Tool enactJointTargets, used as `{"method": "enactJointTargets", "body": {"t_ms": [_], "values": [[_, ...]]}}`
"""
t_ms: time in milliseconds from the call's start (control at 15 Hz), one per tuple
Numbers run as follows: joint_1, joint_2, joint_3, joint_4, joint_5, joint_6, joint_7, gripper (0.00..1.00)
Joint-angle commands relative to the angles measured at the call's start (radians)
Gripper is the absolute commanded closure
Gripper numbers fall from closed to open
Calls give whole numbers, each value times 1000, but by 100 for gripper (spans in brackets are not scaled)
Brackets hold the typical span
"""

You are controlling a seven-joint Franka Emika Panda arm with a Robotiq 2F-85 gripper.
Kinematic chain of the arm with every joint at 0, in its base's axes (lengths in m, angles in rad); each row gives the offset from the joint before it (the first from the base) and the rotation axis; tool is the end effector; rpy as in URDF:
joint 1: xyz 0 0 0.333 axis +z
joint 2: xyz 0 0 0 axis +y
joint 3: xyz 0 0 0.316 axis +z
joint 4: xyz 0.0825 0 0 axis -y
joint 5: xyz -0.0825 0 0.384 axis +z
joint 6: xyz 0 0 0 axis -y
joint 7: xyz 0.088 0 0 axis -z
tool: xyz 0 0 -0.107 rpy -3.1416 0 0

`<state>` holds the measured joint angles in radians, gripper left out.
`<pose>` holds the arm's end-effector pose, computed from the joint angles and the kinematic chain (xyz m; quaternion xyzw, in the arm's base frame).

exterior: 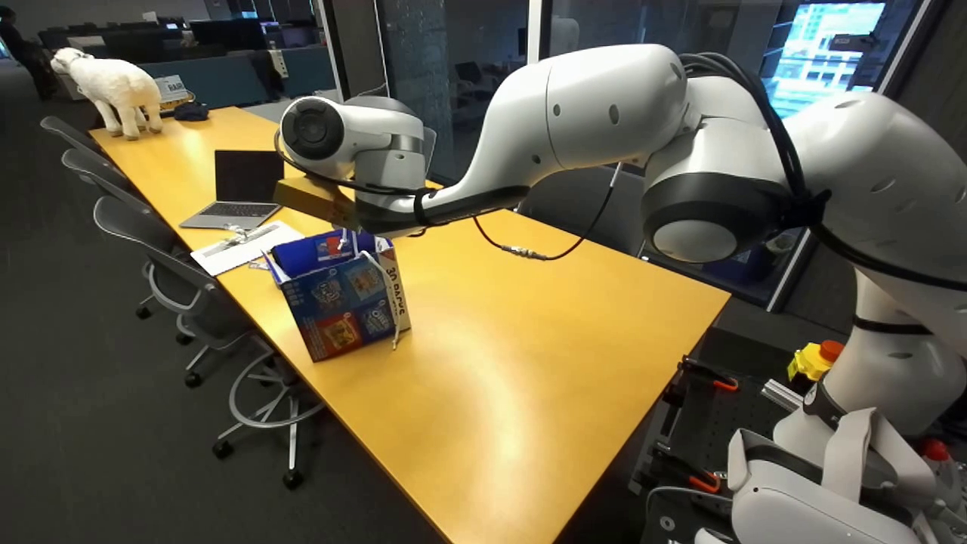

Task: Put the ropes into the box.

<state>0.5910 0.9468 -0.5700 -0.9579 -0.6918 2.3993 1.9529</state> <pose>0.7889 0.2219 0.4138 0.7049 -0.4664 0.5338 0.0264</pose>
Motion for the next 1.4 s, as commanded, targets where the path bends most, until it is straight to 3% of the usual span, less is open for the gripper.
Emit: {"method": "enactJointTargets", "body": {"t_ms": [0,267,333,400,600,867,1067,1133,1333], "values": [[-20,86,-19,118,5,-17,73,95],[-34,125,23,129,19,-11,19,96],[-42,129,48,124,34,-3,-9,91],[-50,130,81,110,48,10,-54,69],[-82,129,182,94,97,8,-212,60],[-135,73,317,40,172,6,-476,28],[-156,14,361,4,193,-5,-604,6],[-164,-10,374,-8,196,-2,-639,1],[-183,-126,422,-109,196,20,-759,0]]}}
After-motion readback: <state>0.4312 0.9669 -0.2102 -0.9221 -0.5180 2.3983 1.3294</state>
